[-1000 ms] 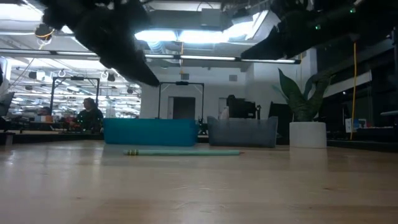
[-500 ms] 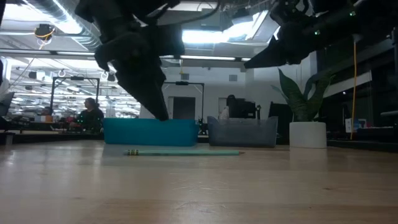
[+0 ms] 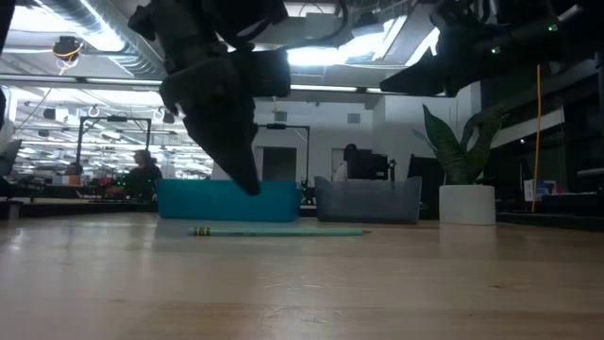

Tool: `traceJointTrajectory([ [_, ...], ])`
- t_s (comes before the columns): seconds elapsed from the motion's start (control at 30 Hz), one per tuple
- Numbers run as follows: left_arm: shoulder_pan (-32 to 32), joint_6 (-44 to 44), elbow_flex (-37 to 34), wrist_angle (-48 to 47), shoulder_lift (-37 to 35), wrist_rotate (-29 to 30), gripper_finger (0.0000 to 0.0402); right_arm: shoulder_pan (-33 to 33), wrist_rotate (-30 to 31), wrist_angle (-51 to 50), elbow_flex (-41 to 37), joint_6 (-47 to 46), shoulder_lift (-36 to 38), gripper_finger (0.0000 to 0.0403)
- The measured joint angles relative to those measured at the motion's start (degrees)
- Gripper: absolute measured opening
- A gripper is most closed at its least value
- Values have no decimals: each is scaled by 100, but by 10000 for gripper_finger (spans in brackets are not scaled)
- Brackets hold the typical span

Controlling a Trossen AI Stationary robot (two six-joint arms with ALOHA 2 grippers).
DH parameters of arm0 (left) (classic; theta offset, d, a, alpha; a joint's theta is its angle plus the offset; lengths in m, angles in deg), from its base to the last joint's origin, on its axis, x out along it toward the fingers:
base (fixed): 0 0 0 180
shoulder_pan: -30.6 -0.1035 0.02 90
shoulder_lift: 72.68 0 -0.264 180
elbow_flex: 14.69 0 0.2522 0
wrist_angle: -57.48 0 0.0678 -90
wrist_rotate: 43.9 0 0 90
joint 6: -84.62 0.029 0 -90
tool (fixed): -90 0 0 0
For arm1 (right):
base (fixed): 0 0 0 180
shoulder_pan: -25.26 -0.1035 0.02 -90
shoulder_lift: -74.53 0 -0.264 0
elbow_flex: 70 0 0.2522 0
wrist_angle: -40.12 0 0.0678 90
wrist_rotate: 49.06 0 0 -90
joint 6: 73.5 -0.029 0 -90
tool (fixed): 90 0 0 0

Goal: Sort pens & pencils
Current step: Put the light green pencil into the blue bin

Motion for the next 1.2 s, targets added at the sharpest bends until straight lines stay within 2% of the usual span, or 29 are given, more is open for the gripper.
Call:
traceJointTrajectory([
  [0.23,-104,-130,0,13,111,-20,82,0,-15,74,-121,-20,141,37],
  [0.73,-221,-128,-4,94,610,-507,82,0,-17,71,-121,9,137,37],
  [1.2,-233,-106,11,114,813,-535,82,2,-17,73,-119,22,137,37],
])
